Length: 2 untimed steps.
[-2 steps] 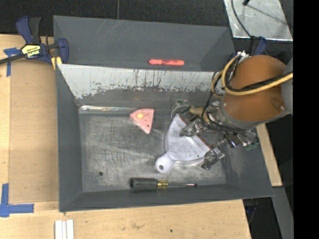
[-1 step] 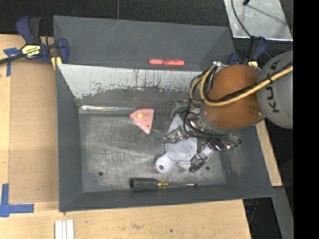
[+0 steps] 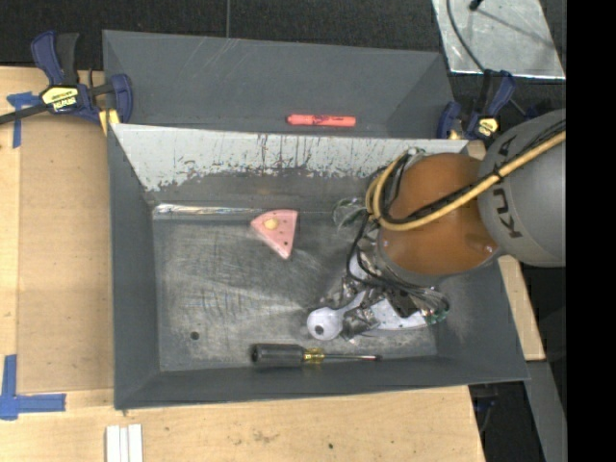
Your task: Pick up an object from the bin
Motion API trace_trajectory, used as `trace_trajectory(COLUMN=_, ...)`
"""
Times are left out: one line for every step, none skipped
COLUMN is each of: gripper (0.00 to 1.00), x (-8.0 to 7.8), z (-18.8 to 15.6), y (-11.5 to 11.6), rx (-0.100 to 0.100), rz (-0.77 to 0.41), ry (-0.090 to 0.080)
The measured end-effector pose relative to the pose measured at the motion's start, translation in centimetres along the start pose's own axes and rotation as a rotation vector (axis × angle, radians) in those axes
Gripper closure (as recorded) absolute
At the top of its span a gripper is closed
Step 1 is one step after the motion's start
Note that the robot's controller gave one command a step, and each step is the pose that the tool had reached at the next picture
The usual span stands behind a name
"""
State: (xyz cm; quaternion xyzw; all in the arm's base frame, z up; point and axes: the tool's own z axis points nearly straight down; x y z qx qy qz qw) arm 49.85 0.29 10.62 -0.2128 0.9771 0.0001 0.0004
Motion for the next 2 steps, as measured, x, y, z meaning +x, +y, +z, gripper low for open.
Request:
trace_trajectory(gripper=1.0, x=0.0, z=0.0, y=0.0, rx=0.0, rz=-0.001, ry=0.0)
trace_trajectory(gripper=1.0, x=-1.4, z=-12.1, y=0.1, rx=0.0, rz=0.007, ry=0.0)
